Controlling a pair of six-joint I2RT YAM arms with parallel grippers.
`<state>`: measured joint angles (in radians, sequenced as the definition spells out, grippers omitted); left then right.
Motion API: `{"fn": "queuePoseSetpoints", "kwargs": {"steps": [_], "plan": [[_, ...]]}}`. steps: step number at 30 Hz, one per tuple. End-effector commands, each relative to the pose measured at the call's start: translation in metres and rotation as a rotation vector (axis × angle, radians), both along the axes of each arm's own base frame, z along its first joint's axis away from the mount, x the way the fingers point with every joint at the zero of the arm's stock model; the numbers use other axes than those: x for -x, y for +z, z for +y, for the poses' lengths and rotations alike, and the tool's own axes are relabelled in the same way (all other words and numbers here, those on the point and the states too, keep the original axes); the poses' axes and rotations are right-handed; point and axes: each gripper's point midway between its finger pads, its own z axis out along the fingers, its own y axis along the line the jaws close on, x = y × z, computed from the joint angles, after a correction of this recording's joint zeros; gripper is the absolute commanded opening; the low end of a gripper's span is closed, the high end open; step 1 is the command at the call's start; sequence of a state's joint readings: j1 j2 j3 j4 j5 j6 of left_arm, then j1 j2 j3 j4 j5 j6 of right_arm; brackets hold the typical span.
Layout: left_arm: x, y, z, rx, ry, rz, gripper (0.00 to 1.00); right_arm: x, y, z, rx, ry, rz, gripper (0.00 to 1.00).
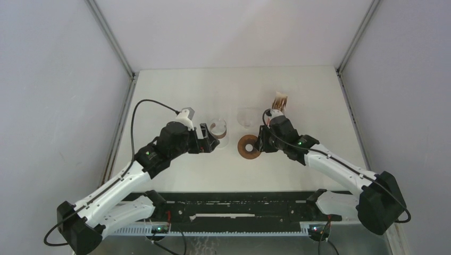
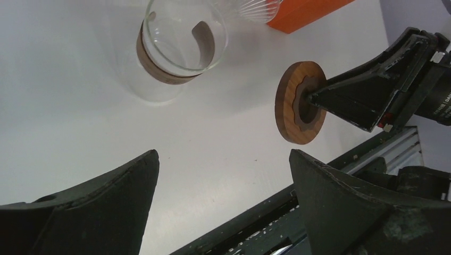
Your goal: Place the coffee filter in the dripper
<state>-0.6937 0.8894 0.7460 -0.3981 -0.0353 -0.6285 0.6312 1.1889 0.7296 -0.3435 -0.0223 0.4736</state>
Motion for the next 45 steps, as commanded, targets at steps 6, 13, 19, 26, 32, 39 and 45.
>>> {"fn": "queuePoseSetpoints", "kwargs": {"steps": [6, 13, 19, 26, 32, 39, 45], "plan": [[0.001, 0.047, -0.038, 0.245, -0.118, -0.078, 0.91, 0.003, 0.080, 0.019, -0.126, 0.076, -0.140, 0.15], [0.003, 0.056, -0.056, 0.435, -0.200, -0.035, 0.77, 0.010, 0.102, 0.030, -0.173, 0.138, -0.153, 0.15], [0.008, 0.064, -0.067, 0.504, -0.261, -0.017, 0.69, 0.013, 0.113, 0.036, -0.205, 0.164, -0.161, 0.14], [0.009, 0.060, -0.077, 0.547, -0.288, 0.039, 0.64, 0.012, 0.121, 0.041, -0.228, 0.179, -0.177, 0.15], [0.008, 0.055, -0.084, 0.576, -0.297, 0.085, 0.58, 0.012, 0.127, 0.043, -0.247, 0.184, -0.190, 0.15], [0.010, 0.054, -0.091, 0.608, -0.326, 0.115, 0.52, 0.010, 0.128, 0.045, -0.250, 0.182, -0.199, 0.15], [0.010, 0.048, -0.091, 0.606, -0.323, 0.126, 0.46, 0.005, 0.128, 0.048, -0.260, 0.178, -0.204, 0.15]]}}
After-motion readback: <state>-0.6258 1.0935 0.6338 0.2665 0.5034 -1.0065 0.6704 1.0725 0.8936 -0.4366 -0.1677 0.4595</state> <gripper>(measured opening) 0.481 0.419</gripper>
